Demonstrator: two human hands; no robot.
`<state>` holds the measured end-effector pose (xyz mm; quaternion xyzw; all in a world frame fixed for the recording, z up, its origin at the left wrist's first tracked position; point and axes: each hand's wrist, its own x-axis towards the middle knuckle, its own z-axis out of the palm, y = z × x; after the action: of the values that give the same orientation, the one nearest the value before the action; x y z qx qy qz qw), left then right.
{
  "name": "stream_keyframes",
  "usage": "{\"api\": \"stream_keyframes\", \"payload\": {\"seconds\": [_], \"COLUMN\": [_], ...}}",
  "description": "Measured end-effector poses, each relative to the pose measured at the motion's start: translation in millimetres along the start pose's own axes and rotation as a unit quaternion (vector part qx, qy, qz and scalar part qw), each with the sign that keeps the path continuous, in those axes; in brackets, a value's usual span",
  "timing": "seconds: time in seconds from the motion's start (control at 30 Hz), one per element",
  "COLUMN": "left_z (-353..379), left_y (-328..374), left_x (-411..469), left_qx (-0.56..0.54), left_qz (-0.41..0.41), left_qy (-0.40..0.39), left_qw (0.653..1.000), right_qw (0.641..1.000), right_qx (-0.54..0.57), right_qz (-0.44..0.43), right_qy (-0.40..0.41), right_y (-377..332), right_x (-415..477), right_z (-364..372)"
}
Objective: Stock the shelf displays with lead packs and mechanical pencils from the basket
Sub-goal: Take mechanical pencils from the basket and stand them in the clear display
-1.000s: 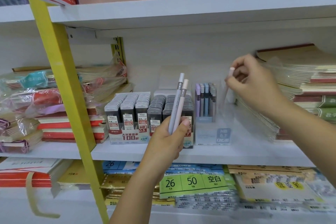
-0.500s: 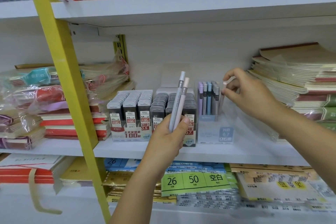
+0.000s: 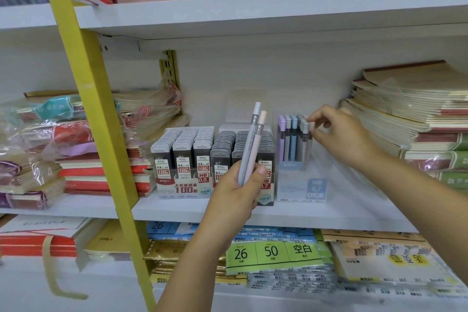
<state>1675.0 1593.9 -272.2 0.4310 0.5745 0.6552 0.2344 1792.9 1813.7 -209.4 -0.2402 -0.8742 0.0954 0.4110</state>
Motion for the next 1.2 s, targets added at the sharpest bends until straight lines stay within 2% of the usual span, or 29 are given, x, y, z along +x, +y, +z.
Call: {"api": "stream_keyframes", "payload": {"seconds": [0.13, 0.23, 0.27, 0.4, 0.57, 0.63, 0.7, 0.73, 0.8, 0.9, 0.97, 1.1, 1.2], "left_z": [2.3, 3.0, 3.5, 7.3, 12.5, 11.6, 8.6, 7.0, 4.9, 4.5, 5.6, 6.7, 6.8], "left_y": [0.4, 1.1, 1.2, 0.7, 1.3, 1.9, 1.4, 0.8, -0.7, -1.4, -1.5, -2.1, -2.5], "left_x": [-1.3, -2.3, -2.6, -3.1, -4.3, -4.9, -4.7, -4.2, -3.0, -1.2, -0.3, 0.4, 1.0], "left_qx": [-0.001, -0.004, -0.003, 0.022, 0.057, 0.039, 0.037, 0.04, 0.04, 0.015, -0.006, -0.025, -0.026], "left_qz": [-0.008, -0.007, -0.007, 0.0, 0.028, 0.024, 0.018, 0.015, 0.01, -0.002, -0.01, -0.02, -0.026], "left_qy": [-0.003, -0.012, -0.016, -0.036, -0.048, -0.038, -0.02, -0.014, -0.005, 0.003, 0.007, 0.012, 0.012], "left_qw": [1.0, 1.0, 1.0, 0.999, 0.997, 0.998, 0.999, 0.999, 0.999, 1.0, 1.0, 0.999, 0.999], "right_qw": [0.999, 0.991, 0.987, 0.954, 0.925, 0.902, 0.885, 0.892, 0.927, 0.98, 0.994, 0.998, 0.997], "right_qx": [0.0, 0.088, 0.121, 0.295, 0.369, 0.417, 0.45, 0.436, 0.35, 0.164, 0.081, 0.061, 0.071], "right_qz": [0.034, 0.044, 0.042, 0.053, 0.089, 0.11, 0.1, 0.074, 0.004, -0.036, -0.032, -0.031, -0.034], "right_qy": [0.004, 0.094, 0.096, -0.023, -0.038, -0.01, 0.061, 0.097, 0.136, 0.102, 0.062, 0.005, -0.007], "right_y": [-2.9, -18.7, -27.9, -71.5, -88.2, -84.2, -75.8, -70.2, -58.3, -39.4, -29.0, -16.6, -15.4], "right_x": [0.4, -10.0, -15.3, -30.1, -33.3, -30.2, -24.6, -22.0, -18.8, -15.9, -15.1, -18.1, -20.3], "right_z": [-7.0, -19.8, -22.6, -21.5, -14.0, -19.3, -32.9, -41.1, -53.3, -51.2, -41.4, -27.1, -24.6]}}
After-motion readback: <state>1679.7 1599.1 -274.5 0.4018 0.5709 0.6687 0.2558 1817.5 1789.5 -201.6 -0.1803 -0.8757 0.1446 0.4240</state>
